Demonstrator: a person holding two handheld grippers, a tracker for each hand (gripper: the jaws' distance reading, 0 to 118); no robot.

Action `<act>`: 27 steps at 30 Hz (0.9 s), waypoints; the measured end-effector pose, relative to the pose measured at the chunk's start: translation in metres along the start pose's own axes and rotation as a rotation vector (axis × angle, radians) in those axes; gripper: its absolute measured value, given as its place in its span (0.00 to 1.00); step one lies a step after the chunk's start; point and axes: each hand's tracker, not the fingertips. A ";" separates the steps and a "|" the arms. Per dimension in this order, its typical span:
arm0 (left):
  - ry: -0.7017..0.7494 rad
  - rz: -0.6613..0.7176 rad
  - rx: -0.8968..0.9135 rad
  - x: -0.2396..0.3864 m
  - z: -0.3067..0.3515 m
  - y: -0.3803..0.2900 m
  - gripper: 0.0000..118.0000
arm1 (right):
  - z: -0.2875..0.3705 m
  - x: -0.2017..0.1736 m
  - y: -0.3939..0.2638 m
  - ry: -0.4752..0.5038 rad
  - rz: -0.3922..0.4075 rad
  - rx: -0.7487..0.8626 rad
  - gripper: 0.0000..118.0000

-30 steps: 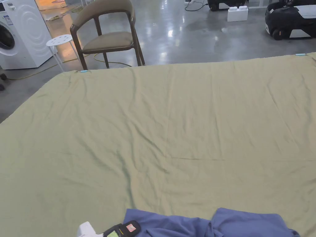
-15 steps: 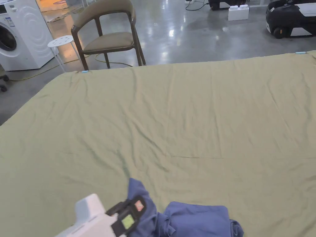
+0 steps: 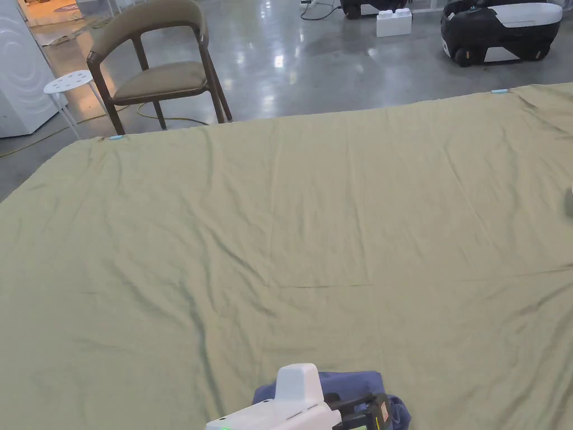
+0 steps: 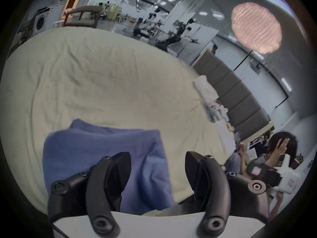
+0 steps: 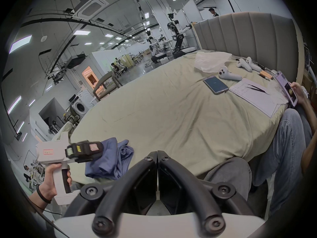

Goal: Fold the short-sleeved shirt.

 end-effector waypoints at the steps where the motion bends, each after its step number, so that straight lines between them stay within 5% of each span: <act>1: -0.018 0.012 0.040 -0.002 0.008 0.004 0.57 | -0.002 0.000 -0.001 0.003 -0.005 0.001 0.00; 3: -0.022 0.053 0.073 -0.008 0.017 0.008 0.41 | -0.004 0.000 -0.001 0.011 -0.014 0.003 0.00; 5: -0.023 0.068 0.056 -0.016 0.013 0.008 0.07 | -0.006 -0.002 0.000 0.015 -0.014 0.004 0.00; 6: -0.007 0.070 0.018 -0.018 0.003 0.005 0.03 | -0.006 -0.003 0.000 0.019 -0.009 0.005 0.00; 13: 0.013 0.038 -0.208 -0.016 -0.065 -0.039 0.02 | -0.005 -0.006 -0.008 0.022 0.011 -0.024 0.00; 17: -0.006 0.069 -0.172 -0.016 -0.052 -0.030 0.02 | -0.020 -0.017 -0.017 0.051 0.047 -0.109 0.00; 20: -0.061 0.087 -0.054 -0.023 -0.013 -0.016 0.19 | -0.048 -0.032 -0.020 0.127 0.069 -0.176 0.00; 23: -0.093 0.073 0.028 -0.037 0.033 -0.005 0.62 | -0.094 -0.068 -0.022 0.204 0.253 -0.274 0.00; 25: -0.043 0.064 0.084 -0.049 0.063 -0.004 0.67 | -0.125 -0.094 -0.023 0.177 0.366 -0.277 0.00; 27: 0.000 0.058 0.101 -0.063 0.084 -0.006 0.67 | -0.158 -0.109 -0.023 0.153 0.386 -0.342 0.00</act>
